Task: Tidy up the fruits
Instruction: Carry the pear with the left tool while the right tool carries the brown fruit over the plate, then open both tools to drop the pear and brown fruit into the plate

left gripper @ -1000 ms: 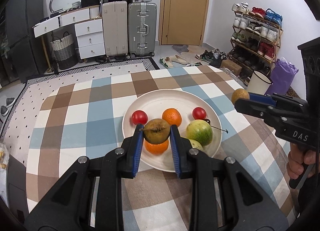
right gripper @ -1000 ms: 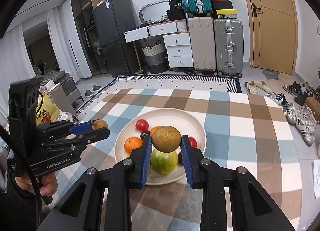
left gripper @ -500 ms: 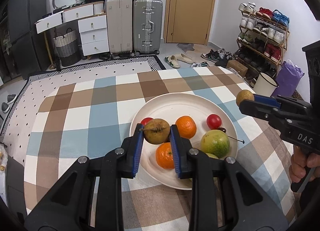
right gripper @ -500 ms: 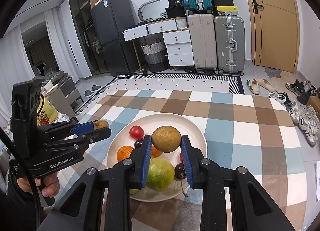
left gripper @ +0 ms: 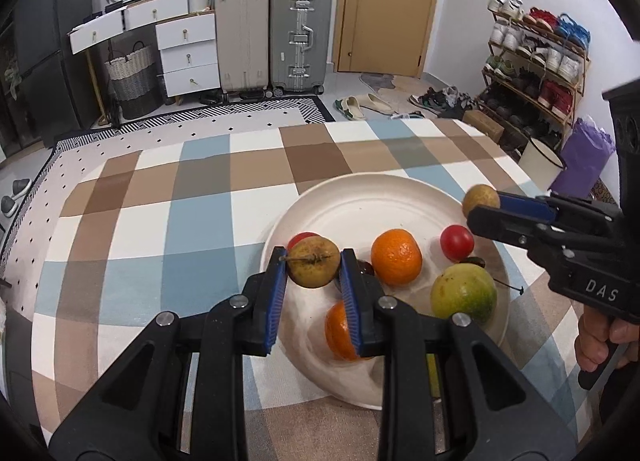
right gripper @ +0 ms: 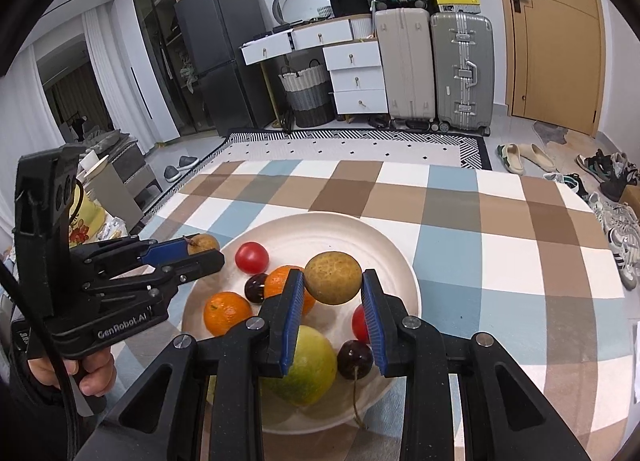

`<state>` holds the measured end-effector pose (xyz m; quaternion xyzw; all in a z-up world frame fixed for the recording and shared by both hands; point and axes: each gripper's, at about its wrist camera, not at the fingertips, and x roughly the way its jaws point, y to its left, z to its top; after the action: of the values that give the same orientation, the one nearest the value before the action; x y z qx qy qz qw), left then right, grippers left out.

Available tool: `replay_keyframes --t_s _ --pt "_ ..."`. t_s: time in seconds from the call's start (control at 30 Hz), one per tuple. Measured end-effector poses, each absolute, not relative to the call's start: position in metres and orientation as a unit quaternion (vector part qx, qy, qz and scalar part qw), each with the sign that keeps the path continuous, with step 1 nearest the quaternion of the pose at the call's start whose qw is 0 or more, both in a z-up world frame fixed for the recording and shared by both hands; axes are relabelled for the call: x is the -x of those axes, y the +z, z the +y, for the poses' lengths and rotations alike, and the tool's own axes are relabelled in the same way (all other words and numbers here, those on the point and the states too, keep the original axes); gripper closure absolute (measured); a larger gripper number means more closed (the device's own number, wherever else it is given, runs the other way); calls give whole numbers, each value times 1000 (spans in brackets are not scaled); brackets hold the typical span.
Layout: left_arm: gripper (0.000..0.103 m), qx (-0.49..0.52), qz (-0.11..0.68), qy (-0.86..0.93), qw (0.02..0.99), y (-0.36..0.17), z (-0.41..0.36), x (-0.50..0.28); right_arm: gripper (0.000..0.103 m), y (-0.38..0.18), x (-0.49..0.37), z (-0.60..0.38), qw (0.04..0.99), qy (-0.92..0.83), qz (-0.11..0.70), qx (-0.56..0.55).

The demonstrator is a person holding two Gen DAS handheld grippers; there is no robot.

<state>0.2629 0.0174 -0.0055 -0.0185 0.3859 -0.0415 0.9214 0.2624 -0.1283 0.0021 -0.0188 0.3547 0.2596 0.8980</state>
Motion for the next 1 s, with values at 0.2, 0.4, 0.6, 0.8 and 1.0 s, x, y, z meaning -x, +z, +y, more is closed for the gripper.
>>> replay_keyframes --t_s 0.2,0.4,0.6,0.8,1.0 --pt "79 9 395 -41 918 -18 12 -271 73 -12 -278 -124 894 256 368 14" --pt "79 9 404 -39 914 -27 12 -276 73 -19 -289 -122 892 254 373 15" --pt "79 15 405 -37 914 -31 14 -277 73 -25 -295 -123 892 250 376 16" --pt "79 18 406 -33 913 -31 16 -276 73 -29 -294 -124 892 250 378 12" --pt "71 25 397 -28 917 -25 16 -268 57 -24 -287 -133 897 249 366 0"
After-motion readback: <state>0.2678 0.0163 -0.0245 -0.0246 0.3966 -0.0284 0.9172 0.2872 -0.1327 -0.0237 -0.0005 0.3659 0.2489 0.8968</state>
